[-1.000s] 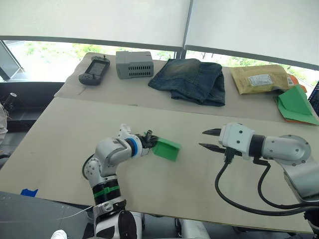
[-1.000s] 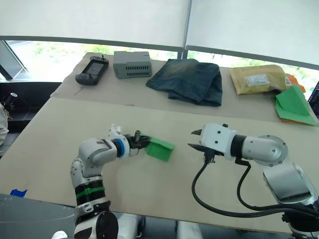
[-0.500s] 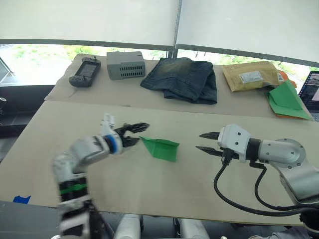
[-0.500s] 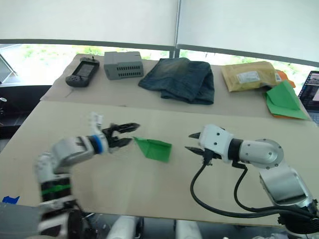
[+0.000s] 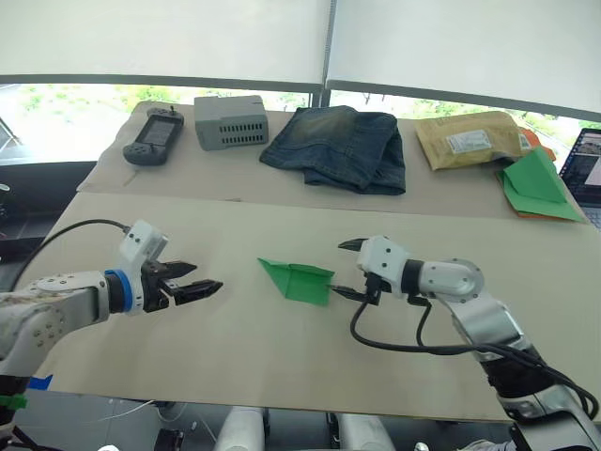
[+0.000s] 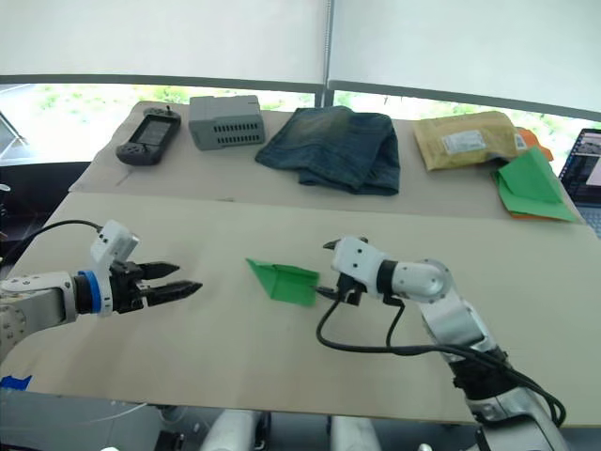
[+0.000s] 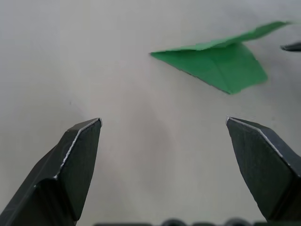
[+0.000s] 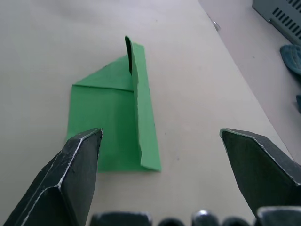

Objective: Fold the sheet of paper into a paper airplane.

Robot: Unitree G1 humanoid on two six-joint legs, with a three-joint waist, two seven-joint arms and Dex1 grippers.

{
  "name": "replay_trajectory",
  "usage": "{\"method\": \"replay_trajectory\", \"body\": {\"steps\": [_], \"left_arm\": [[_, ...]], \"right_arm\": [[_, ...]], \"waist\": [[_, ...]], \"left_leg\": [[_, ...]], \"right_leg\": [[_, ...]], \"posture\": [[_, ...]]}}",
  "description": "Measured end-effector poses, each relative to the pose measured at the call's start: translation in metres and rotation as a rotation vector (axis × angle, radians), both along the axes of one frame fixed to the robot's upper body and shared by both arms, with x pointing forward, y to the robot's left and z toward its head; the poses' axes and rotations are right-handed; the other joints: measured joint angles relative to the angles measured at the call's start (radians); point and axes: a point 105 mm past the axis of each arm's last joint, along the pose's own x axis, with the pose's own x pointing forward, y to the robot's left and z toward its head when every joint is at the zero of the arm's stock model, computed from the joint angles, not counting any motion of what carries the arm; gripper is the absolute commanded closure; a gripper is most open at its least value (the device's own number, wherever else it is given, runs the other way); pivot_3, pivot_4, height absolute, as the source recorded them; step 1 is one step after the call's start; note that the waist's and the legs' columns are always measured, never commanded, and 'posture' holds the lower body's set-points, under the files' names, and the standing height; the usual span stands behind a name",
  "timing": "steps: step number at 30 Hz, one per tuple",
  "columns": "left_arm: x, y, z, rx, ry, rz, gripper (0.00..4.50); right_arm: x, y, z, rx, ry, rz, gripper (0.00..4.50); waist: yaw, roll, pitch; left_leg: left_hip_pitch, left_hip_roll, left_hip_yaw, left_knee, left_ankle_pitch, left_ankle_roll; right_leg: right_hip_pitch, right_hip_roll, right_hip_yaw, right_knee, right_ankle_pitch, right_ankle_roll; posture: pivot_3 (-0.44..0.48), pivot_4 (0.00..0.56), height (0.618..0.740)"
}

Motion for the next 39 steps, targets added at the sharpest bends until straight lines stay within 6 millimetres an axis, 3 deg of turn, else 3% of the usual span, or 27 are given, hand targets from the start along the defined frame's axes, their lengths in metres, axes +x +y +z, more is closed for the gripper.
{"method": "replay_trajectory", "body": {"steps": [1, 4, 14, 18, 24, 28, 34, 39], "left_arm": [[0.002, -0.001, 0.002, -0.018, -0.007, -0.007, 0.00], [0.006, -0.003, 0.005, -0.023, -0.028, -0.019, 0.00], [0.005, -0.015, 0.009, -0.070, -0.048, -0.101, 0.00], [0.006, -0.018, 0.010, -0.077, -0.053, -0.116, 0.00], [-0.002, -0.036, 0.008, -0.122, -0.047, -0.193, 0.00], [-0.002, -0.052, 0.008, -0.156, -0.055, -0.246, 0.00], [0.006, -0.077, 0.017, -0.170, -0.124, -0.338, 0.00], [0.028, -0.107, 0.019, -0.197, -0.182, -0.390, 1.50]], "right_arm": [[0.001, 0.005, -0.002, 0.007, 0.008, 0.010, 0.05], [0.005, 0.011, -0.009, -0.002, 0.020, 0.028, 0.88], [0.006, 0.008, -0.013, -0.077, -0.015, 0.126, 4.37], [0.002, 0.001, -0.013, -0.129, -0.032, 0.174, 4.46], [0.001, -0.027, -0.002, -0.260, -0.082, 0.243, 4.46], [0.006, -0.040, -0.009, -0.287, -0.077, 0.248, 4.46], [0.014, -0.045, -0.002, -0.314, -0.137, 0.273, 4.46], [0.012, -0.044, -0.007, -0.345, -0.160, 0.293, 4.50]], "waist": [[0.000, 0.000, 0.000], [-0.006, 0.000, 0.000], [-0.010, 0.000, 0.000], [-0.010, 0.000, 0.000], [-0.008, 0.000, 0.001], [-0.009, 0.000, 0.001], [-0.009, 0.000, 0.001], [-0.003, 0.000, 0.001]], "left_leg": [[0.000, 0.000, -0.001, 0.000, 0.000, 0.000], [-0.001, 0.000, -0.001, 0.000, 0.000, 0.001], [0.000, 0.000, -0.001, 0.001, -0.001, 0.002], [0.001, 0.000, -0.001, 0.001, -0.001, 0.002], [0.001, 0.000, -0.001, 0.001, -0.001, 0.002], [0.002, 0.000, -0.001, 0.001, 0.000, 0.003], [0.002, -0.001, -0.001, 0.001, 0.000, 0.003], [0.002, -0.002, -0.001, 0.002, 0.000, 0.003]], "right_leg": [[0.000, 0.000, 0.000, 0.001, 0.001, 0.003], [0.000, 0.000, 0.000, 0.001, 0.003, 0.008], [0.000, 0.001, 0.000, 0.003, 0.003, 0.008], [0.001, 0.000, 0.001, 0.003, 0.003, 0.008], [0.001, 0.001, 0.001, 0.003, 0.003, 0.008], [0.002, 0.001, 0.001, 0.003, 0.003, 0.008], [0.002, 0.001, 0.001, 0.003, 0.003, 0.008], [0.003, 0.001, 0.001, 0.003, 0.004, 0.010]], "posture": [[0.000, 0.150, 0.740], [0.000, 0.150, 0.740], [0.000, 0.150, 0.740], [0.000, 0.150, 0.740], [0.000, 0.150, 0.740], [0.000, 0.150, 0.740], [0.000, 0.150, 0.740], [0.000, 0.150, 0.740]]}}
